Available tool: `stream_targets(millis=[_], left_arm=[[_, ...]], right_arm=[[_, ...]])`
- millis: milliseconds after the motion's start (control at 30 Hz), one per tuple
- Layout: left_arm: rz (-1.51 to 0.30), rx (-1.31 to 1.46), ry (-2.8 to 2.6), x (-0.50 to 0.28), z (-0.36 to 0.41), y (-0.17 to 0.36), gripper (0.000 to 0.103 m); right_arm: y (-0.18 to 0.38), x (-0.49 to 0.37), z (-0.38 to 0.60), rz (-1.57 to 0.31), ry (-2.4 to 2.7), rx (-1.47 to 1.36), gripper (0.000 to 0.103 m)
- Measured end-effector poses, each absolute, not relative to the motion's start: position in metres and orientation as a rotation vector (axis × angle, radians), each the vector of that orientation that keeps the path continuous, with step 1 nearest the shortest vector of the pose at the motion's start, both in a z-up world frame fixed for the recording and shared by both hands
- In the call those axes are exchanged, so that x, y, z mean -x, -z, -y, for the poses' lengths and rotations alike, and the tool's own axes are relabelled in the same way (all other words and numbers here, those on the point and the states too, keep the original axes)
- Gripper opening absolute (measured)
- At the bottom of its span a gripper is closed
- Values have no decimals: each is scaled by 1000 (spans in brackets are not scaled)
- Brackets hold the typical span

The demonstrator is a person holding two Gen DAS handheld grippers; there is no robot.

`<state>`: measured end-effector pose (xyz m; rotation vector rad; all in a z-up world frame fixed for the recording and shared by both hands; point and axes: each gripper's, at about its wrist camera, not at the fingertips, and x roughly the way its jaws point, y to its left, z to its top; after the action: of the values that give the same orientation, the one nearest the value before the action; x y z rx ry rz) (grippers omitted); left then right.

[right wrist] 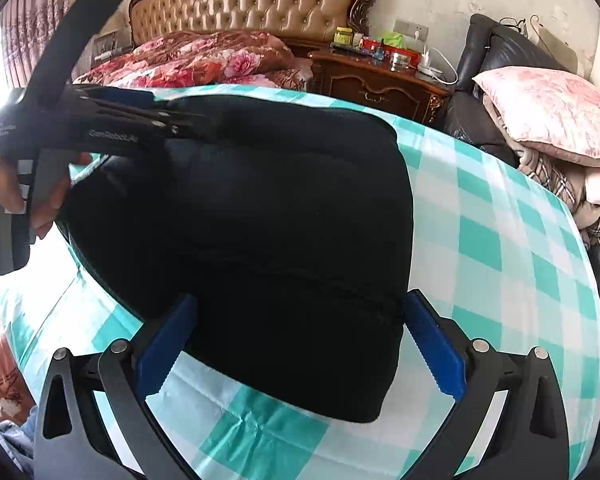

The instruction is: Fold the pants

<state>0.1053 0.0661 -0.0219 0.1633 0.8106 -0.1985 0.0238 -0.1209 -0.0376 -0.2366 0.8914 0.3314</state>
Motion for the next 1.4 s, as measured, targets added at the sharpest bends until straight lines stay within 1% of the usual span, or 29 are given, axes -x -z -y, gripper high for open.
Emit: stream_targets(millis=[167, 300, 467, 567, 667, 700, 800, 867, 967, 1200, 1400], left_arm=[[-820, -135, 112, -87, -80, 15, 101], [-789, -150, -15, -61, -89, -5, 101], [-693, -126, -136, -25, -101, -48, 101], [-646, -112, -161, -5, -101, -77, 101], [-609, -142, -205, 9, -92, -102, 101], [-606, -154, -214, 13, -88, -108, 101], [-620, -121, -194, 25, -81, -119, 101], [-647, -39, -145, 32, -83, -121, 101], [-666, 28, -123, 43, -81, -117, 101], [-715, -2, -217, 58, -74, -93, 101], [-727, -116, -271, 67, -63, -62, 101]], right_arm=[[40, -23, 133, -970, -341, 164, 98], [24, -20, 155, -989, -308, 58, 98], [-20, -33, 201, -976, -153, -174, 98], [-57, -34, 210, -899, -89, -238, 98], [-88, -26, 205, -806, -124, -231, 98], [-100, -20, 198, -770, -119, -186, 98], [-111, -9, 180, -749, -107, -63, 98], [-113, 3, 170, -722, -92, -13, 98], [-105, 16, 160, -736, -109, -6, 98], [-72, 39, 143, -785, -106, -11, 98], [-48, 50, 134, -827, -95, 22, 98]])
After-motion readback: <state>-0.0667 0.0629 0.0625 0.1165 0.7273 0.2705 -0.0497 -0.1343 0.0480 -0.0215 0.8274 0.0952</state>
